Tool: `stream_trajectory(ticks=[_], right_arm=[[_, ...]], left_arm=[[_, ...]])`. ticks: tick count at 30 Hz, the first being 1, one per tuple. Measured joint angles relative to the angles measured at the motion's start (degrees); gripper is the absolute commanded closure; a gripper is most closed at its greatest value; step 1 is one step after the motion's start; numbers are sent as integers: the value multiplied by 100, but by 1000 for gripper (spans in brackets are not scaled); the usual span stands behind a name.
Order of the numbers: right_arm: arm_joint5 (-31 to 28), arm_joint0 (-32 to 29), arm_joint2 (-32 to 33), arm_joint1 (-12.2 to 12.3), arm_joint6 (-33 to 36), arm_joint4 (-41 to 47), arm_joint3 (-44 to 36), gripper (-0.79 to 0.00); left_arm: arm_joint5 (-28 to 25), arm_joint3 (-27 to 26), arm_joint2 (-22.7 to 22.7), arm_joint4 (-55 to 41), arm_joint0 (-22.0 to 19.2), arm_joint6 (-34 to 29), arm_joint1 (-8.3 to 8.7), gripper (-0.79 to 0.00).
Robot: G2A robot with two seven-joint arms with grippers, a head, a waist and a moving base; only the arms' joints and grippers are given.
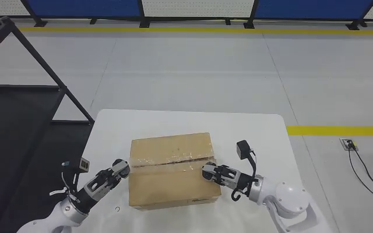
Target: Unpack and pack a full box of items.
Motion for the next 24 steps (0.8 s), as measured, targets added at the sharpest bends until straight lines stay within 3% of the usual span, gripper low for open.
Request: stream_trajectory(ticks=[24], right_arm=[[556,224,-287,46,-274,-86,78,0]], left_arm=[[67,475,3,67,-110,-62,88,0]])
